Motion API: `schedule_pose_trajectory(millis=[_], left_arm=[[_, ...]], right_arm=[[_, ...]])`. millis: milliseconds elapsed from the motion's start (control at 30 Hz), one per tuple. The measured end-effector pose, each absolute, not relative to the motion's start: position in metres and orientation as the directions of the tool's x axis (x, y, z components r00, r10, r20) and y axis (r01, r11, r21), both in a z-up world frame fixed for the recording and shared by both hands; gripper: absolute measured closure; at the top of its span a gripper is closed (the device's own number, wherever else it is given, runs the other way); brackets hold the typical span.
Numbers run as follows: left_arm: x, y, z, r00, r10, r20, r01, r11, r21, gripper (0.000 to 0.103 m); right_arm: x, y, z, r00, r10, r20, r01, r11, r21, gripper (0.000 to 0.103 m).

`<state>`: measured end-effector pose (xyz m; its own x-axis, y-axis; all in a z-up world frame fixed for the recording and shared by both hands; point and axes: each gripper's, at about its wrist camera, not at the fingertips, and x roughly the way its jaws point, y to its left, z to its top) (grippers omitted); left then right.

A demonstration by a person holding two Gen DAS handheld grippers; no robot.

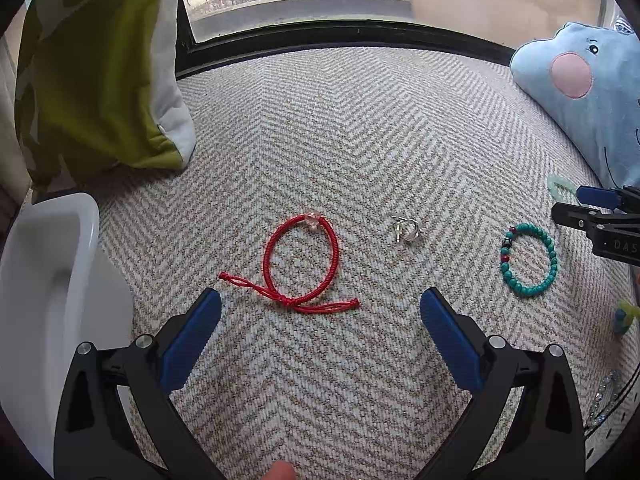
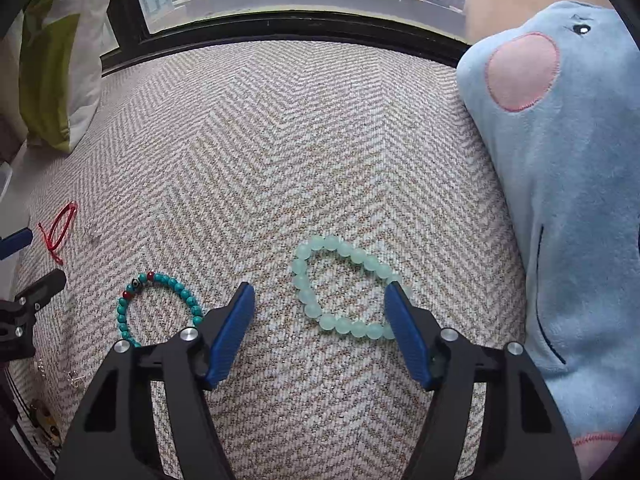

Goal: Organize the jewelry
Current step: 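Lower the left gripper onto the red string bracelet while the right gripper closes on the pale green bead bracelet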

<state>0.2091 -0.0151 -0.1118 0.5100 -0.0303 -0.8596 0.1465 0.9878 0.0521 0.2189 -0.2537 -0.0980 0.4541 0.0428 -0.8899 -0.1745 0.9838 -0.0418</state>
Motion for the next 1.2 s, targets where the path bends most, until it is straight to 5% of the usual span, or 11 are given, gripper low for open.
schedule_pose_trajectory(millis=[667,1067,1133,1200], left_arm=[[0.213,0.011,-0.125,0.485,-0.058,-0.873,0.114,0.994,-0.003,0.011],[0.223,0.013,-0.121,0.522,-0.071,-0.85,0.12,0.993,-0.009,0.037],[0.224,0.008,-0.12,0.533,-0.07,-0.843,0.124,0.992,-0.004,0.046],[0.225,0.007,-0.118,0.539,-0.104,-0.836,0.138,0.99,-0.034,0.066]], right_arm=[[0.225,-0.261,-0.103,0.446,0.083,-0.891,-0.225,0.974,-0.022,0.057],[0.227,-0.255,-0.104,0.449,0.089,-0.889,-0.236,0.971,-0.022,0.06],[0.227,-0.254,-0.104,0.454,0.079,-0.887,-0.236,0.971,-0.034,0.065],[0.228,-0.255,-0.103,0.459,0.074,-0.885,-0.229,0.973,-0.037,0.071]])
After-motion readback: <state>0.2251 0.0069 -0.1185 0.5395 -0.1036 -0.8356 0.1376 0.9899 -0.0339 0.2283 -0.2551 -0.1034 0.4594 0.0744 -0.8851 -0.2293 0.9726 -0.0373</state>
